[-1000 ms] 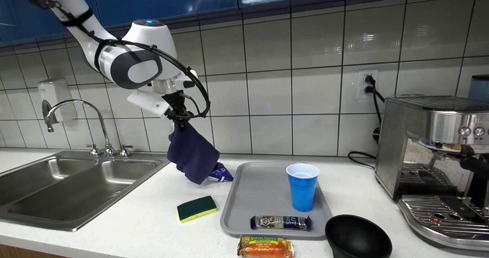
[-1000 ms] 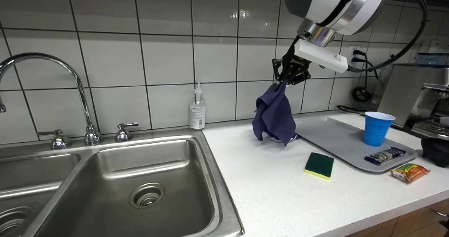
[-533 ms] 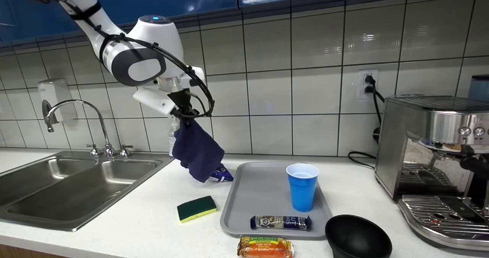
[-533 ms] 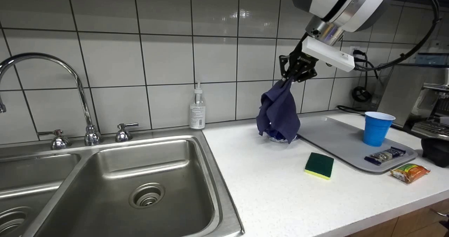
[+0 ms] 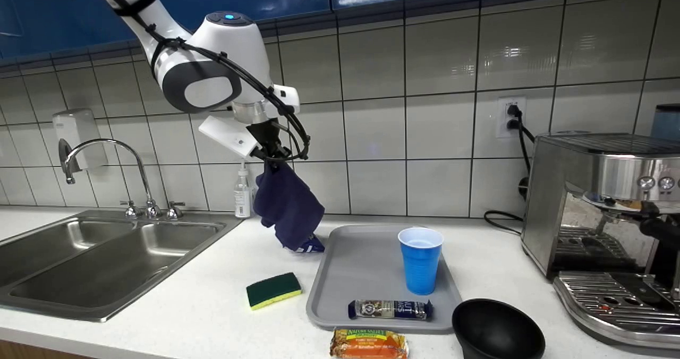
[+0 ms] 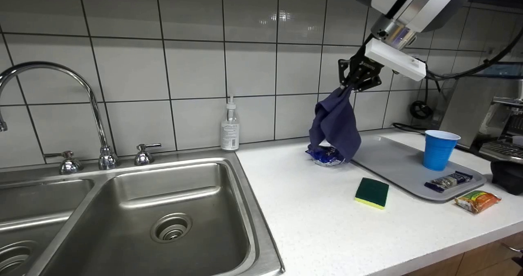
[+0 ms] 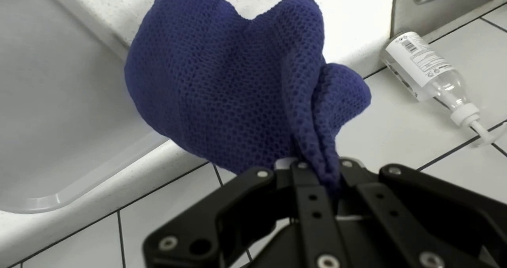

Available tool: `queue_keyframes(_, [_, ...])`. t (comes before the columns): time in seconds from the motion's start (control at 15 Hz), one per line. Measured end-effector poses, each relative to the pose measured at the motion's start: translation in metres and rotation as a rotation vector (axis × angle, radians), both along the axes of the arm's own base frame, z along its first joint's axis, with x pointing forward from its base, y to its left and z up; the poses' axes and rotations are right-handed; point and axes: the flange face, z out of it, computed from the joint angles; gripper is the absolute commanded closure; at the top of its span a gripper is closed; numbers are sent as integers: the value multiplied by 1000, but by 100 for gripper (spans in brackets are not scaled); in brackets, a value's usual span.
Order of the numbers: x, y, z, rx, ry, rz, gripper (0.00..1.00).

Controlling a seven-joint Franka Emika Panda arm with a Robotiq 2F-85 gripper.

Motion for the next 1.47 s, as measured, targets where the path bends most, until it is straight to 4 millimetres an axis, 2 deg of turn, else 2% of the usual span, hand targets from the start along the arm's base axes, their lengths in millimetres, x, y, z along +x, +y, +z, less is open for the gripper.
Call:
queue_keyframes(0.73, [-3,-52,-2,4,-3,-102,98])
queue_keyframes(1.47, [18,-104,-11,-5,-8,-196,98])
